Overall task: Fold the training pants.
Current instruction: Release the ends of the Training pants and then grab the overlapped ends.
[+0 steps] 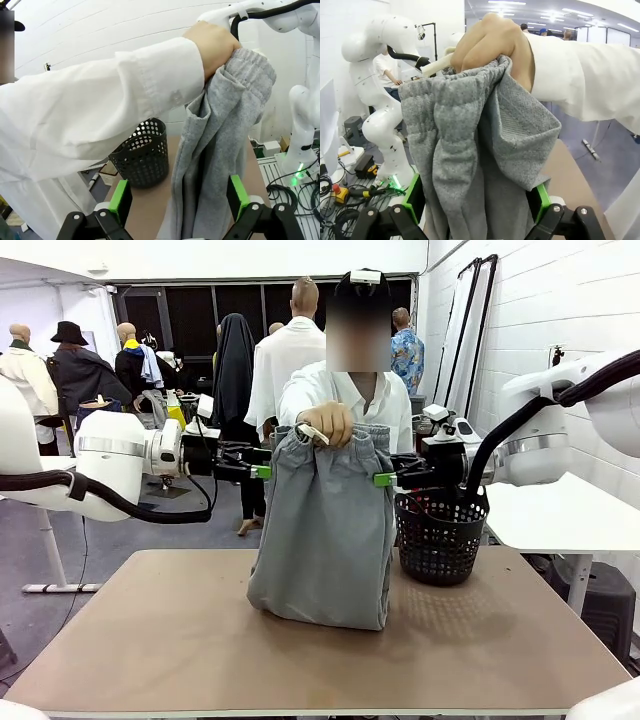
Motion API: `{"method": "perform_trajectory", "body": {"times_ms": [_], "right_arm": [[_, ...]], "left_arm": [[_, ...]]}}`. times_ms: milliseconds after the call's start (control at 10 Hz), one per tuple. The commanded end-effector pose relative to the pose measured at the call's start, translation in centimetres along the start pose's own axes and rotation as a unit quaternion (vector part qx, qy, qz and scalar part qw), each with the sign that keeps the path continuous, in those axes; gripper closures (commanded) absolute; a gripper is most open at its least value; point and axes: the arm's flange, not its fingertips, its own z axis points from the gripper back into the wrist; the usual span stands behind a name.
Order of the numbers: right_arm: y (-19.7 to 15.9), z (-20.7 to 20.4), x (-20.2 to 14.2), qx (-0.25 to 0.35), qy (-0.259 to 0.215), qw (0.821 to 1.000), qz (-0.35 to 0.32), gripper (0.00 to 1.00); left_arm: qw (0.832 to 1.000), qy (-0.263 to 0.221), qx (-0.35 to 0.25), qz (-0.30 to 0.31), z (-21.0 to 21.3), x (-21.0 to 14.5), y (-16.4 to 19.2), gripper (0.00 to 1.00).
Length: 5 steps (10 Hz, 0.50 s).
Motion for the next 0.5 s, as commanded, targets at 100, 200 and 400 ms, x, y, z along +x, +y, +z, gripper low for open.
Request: {"method": "perform_trajectory", "body": {"times_ms": [100, 200, 400], "right_arm": [[-0.2, -1.1, -0.4, -0.009, -0.014, 1.000, 0.008, 0.00], [-0.3, -1.4, -0.4, -0.004, -0.021, 1.000, 0.008, 0.00], [-0.6, -2.2, -0.3, 0.008, -0.023, 1.000, 0.002, 0.00]], "left_arm": [[1.000, -0.009, -0.012, 0.008, -1.5, -0.3, 0.3, 0.00], [1.000, -0.007, -0.017, 0.016, -2.2, -0.5, 0.2, 0.00], [0.999, -0.005, -0.021, 0.029, -3.7, -0.8, 0.5, 0.00]]}}
